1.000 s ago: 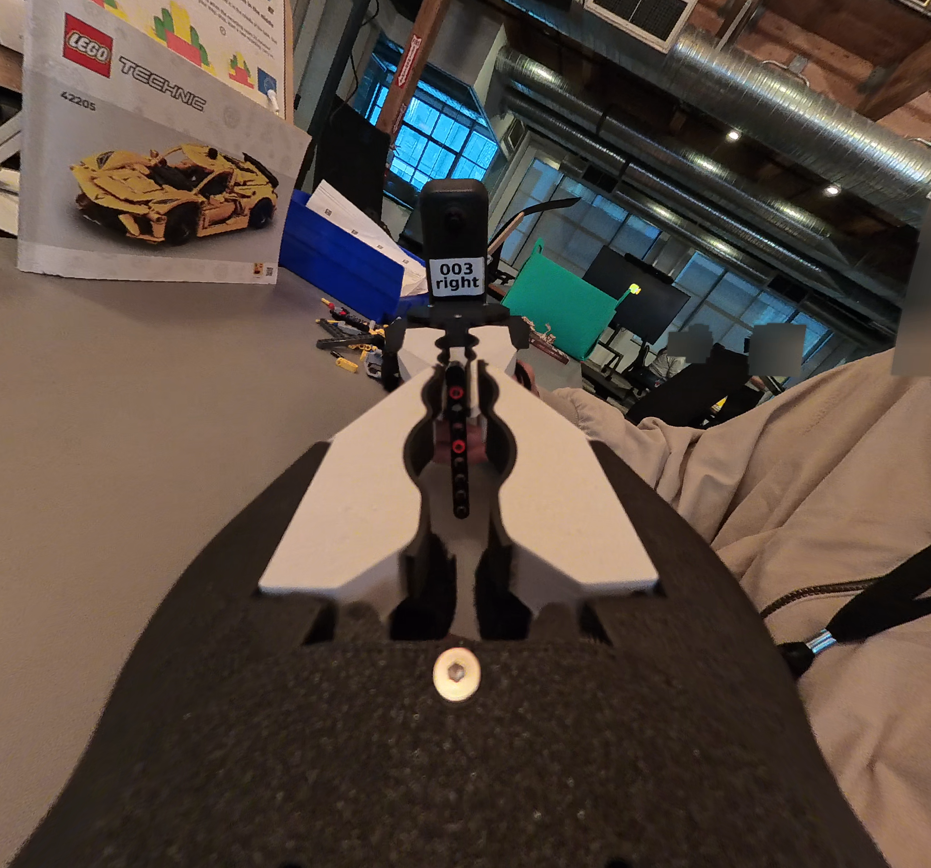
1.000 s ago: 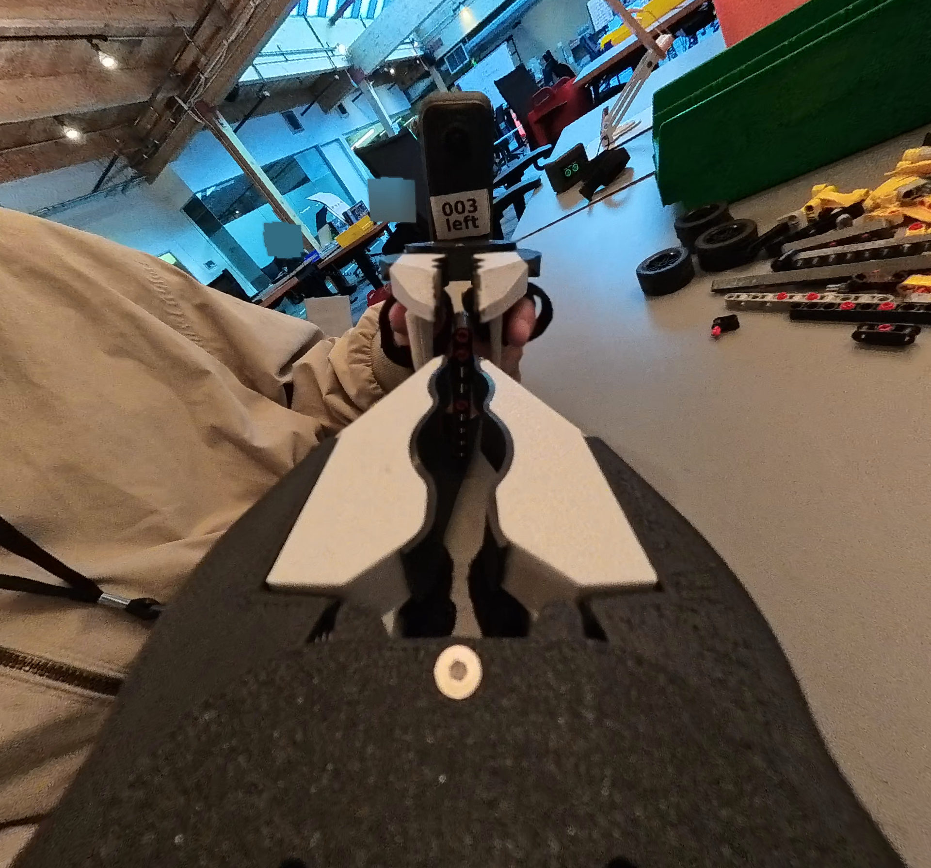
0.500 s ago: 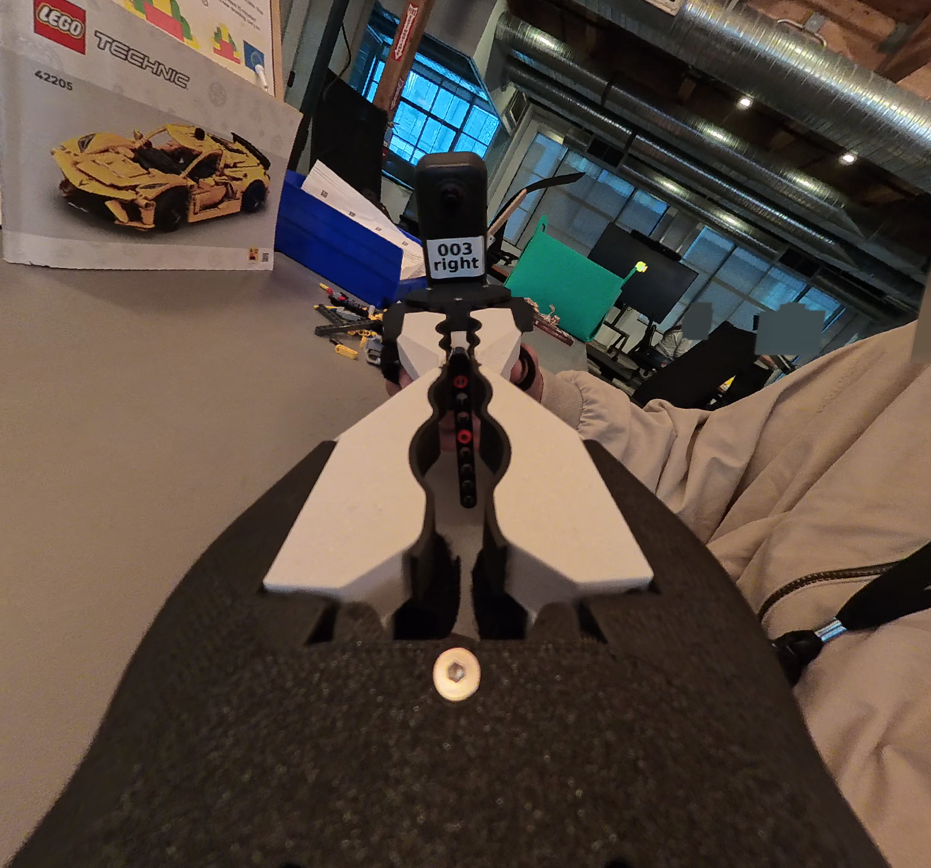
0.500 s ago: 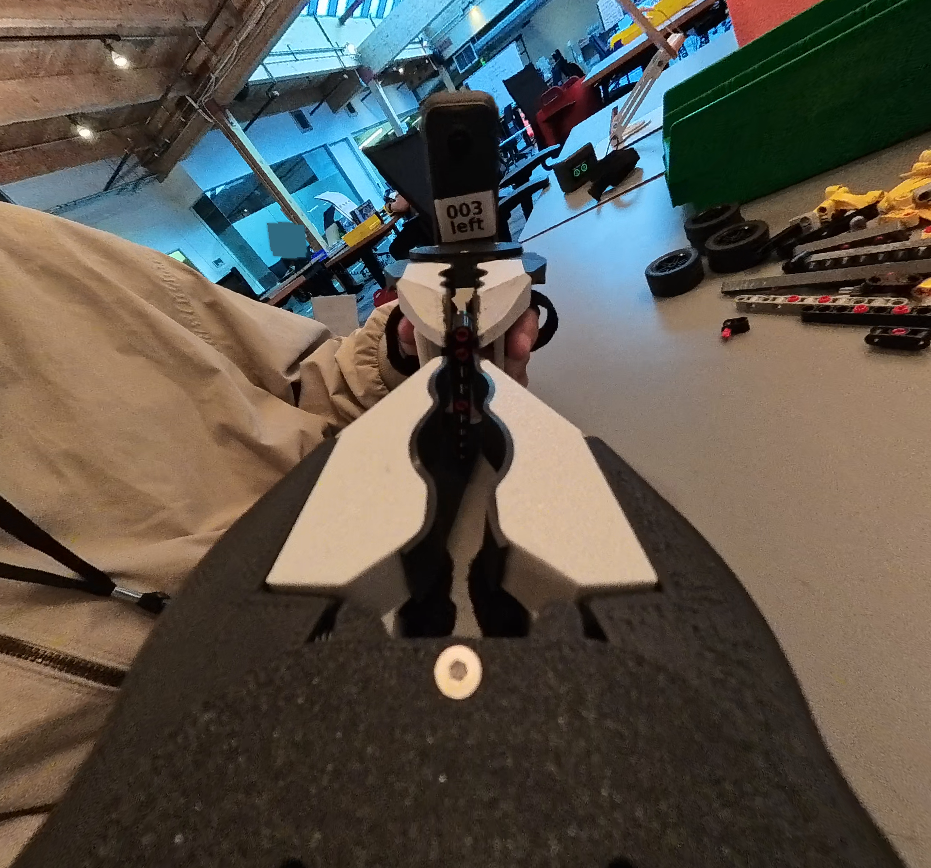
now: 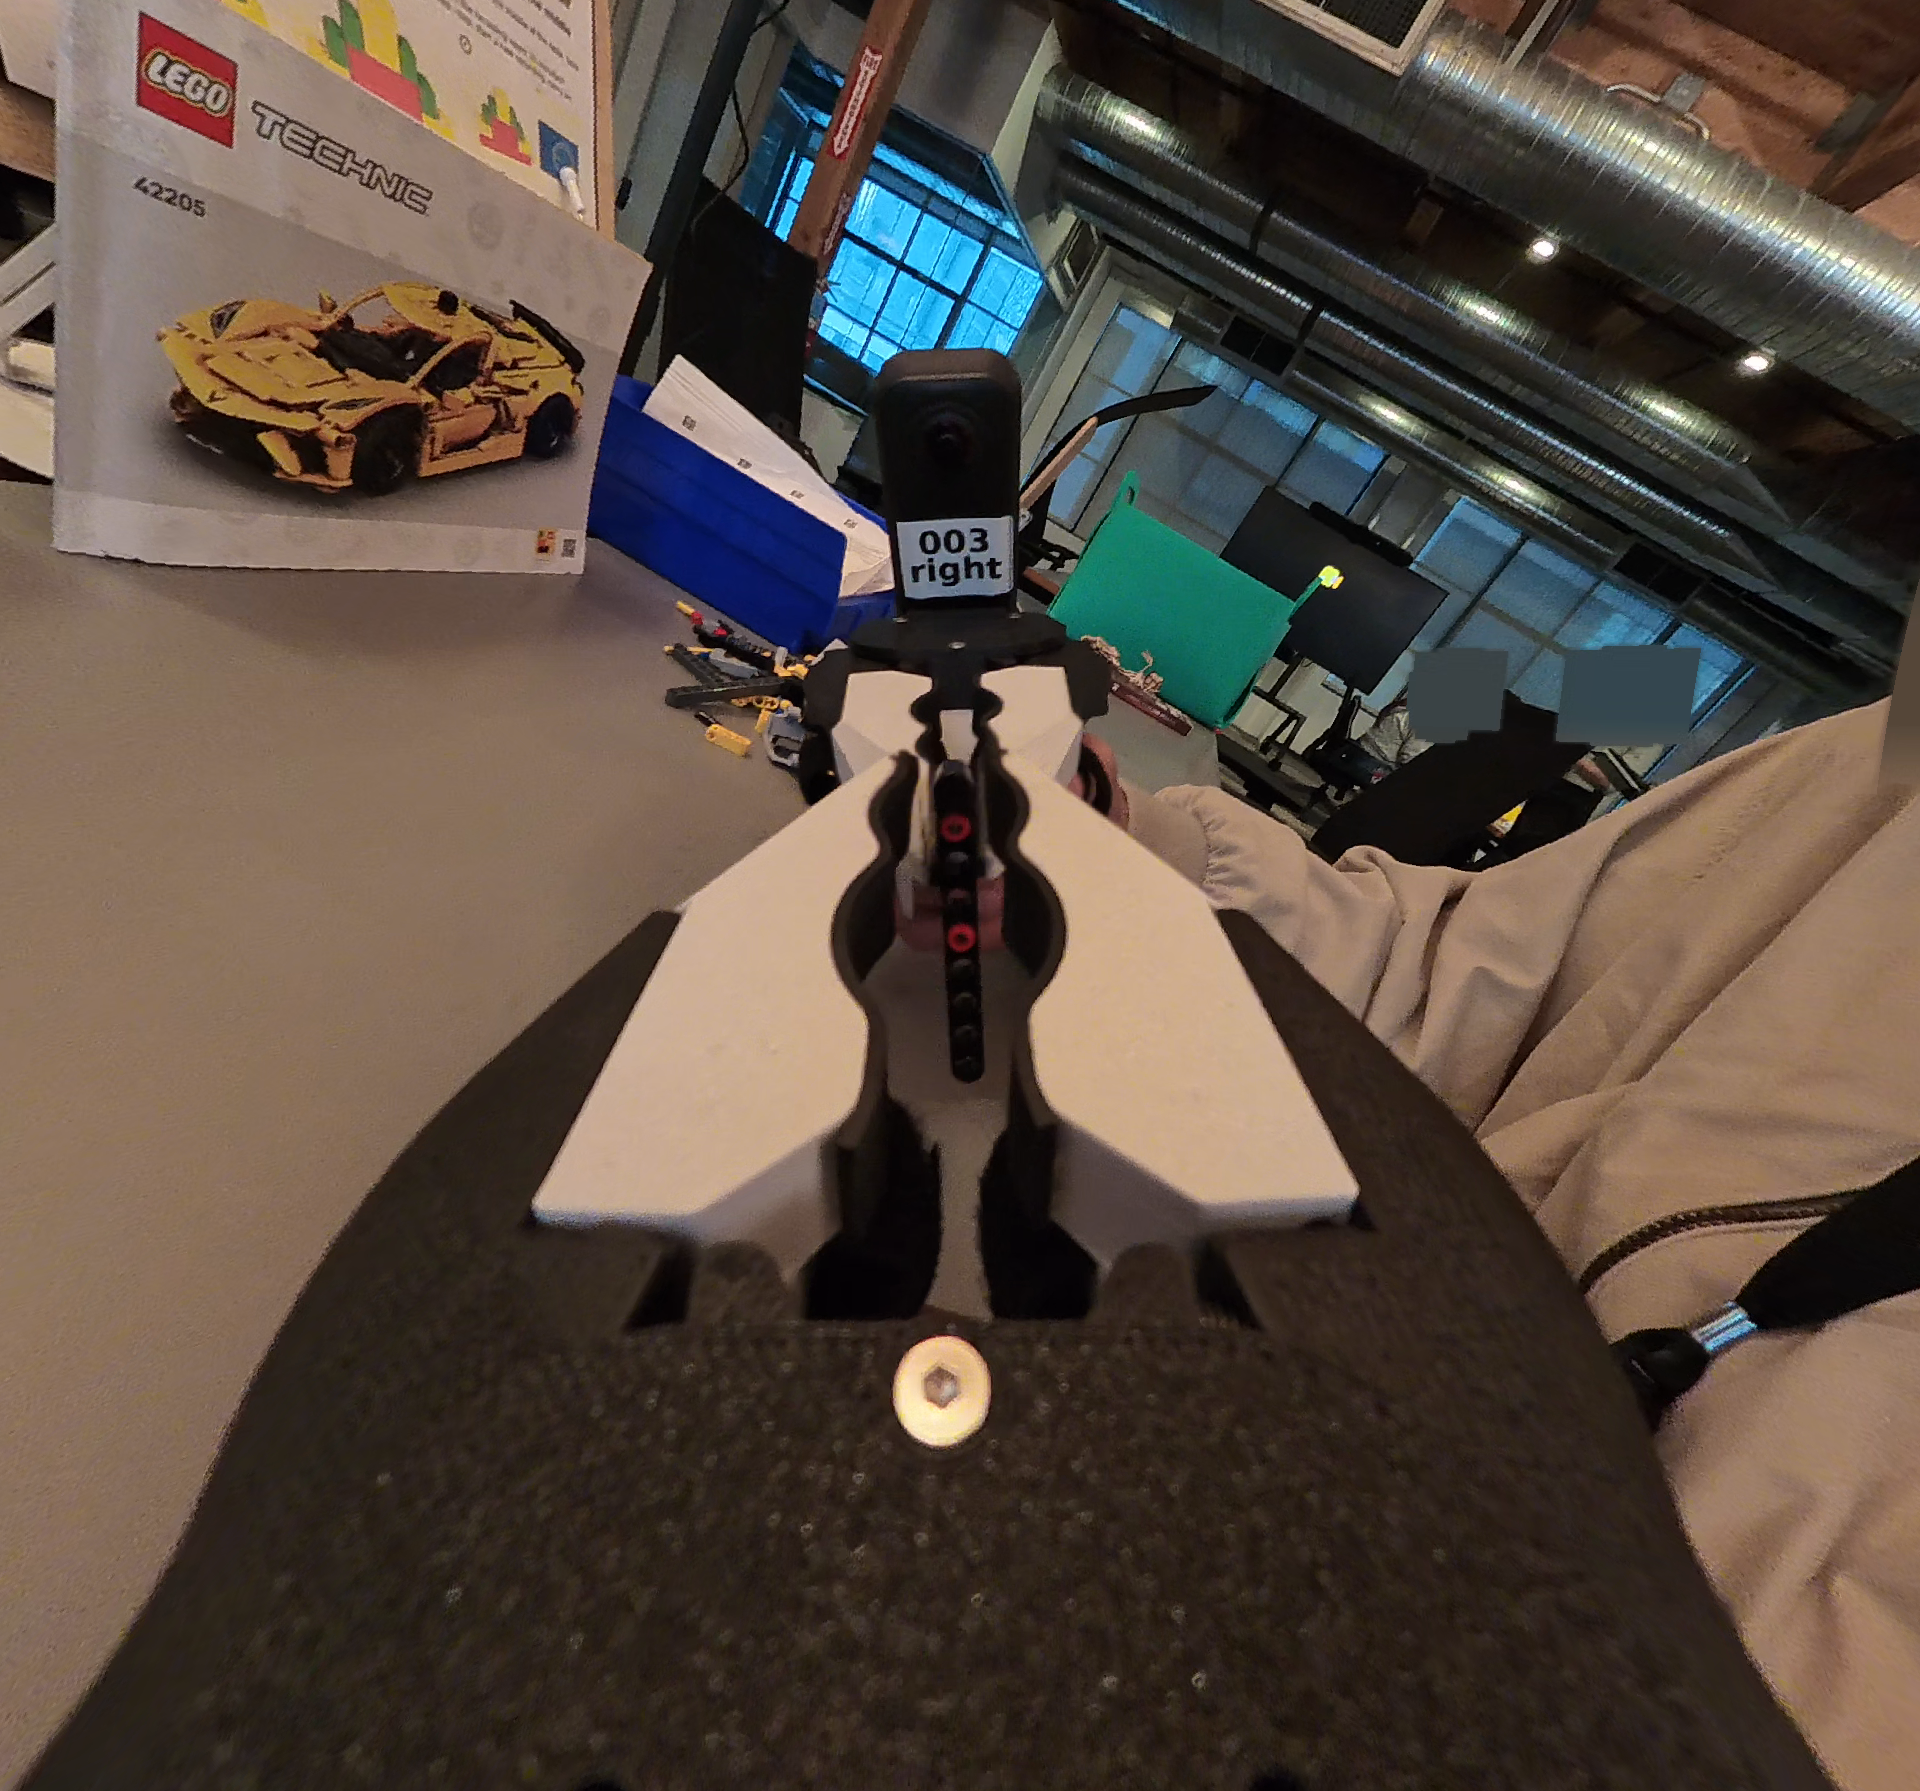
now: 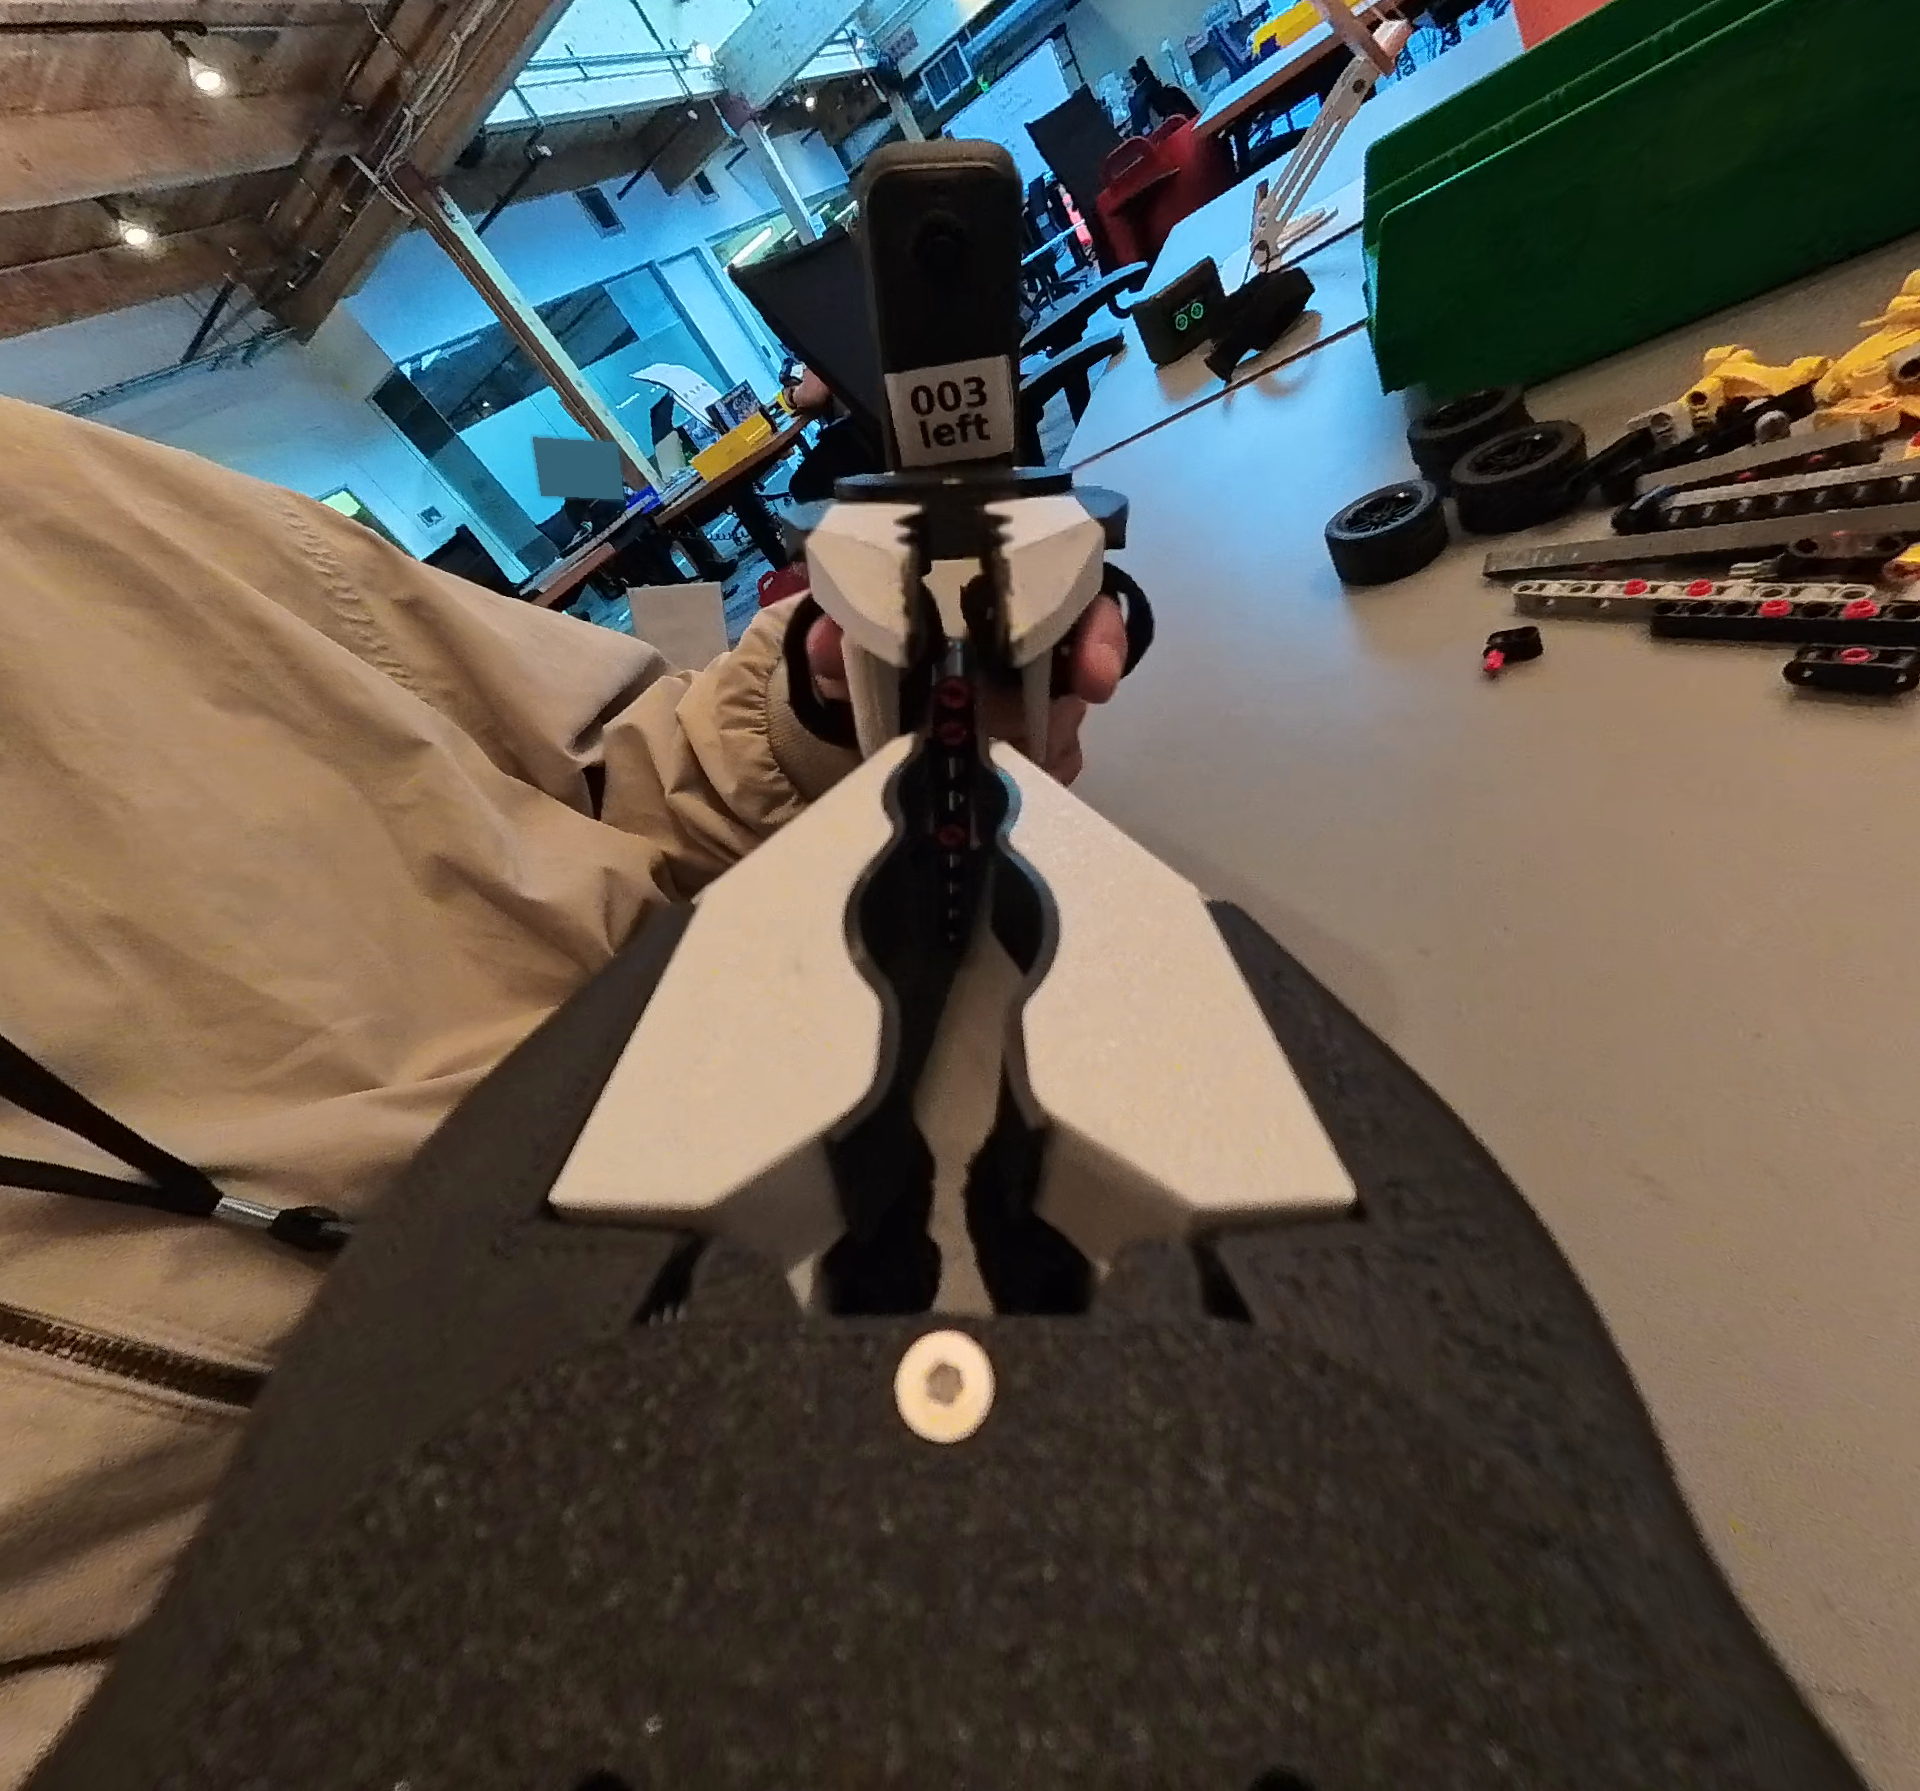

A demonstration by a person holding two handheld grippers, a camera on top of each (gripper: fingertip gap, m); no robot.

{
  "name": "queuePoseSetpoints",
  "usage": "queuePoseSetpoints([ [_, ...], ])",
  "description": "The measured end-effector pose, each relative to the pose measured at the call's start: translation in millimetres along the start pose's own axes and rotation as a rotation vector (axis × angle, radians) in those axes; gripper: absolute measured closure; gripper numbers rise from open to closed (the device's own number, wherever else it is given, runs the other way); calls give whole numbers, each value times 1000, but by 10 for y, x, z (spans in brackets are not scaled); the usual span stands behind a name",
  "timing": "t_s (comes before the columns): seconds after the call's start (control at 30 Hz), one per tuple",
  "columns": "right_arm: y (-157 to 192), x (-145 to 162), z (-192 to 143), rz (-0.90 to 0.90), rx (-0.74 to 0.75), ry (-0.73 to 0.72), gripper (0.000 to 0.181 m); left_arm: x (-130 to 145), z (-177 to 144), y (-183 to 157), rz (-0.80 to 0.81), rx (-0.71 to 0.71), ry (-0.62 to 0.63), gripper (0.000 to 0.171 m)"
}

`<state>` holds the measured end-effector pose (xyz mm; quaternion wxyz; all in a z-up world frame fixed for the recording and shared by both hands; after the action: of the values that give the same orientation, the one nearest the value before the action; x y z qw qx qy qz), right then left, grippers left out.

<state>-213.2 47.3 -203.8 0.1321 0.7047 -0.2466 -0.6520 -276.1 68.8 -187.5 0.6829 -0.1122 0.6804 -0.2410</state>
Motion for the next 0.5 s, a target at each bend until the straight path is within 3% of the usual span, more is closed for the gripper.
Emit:
queuePoseSetpoints([
  [0.5,15,-38,-46,-8,-8,-24,175,4,11,-30,13,11,2,164],
])
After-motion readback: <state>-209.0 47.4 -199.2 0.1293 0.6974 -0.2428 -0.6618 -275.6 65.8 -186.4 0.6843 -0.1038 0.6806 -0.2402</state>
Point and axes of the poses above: each gripper's, where its closed fingertips meet, z out along the fingers, x out of its underside, y = z × x across the jaws, the point moved 4 cm from there along -z, back along the fingers, and after that the axes turned 5 degrees about y, right-handed, at the moved point
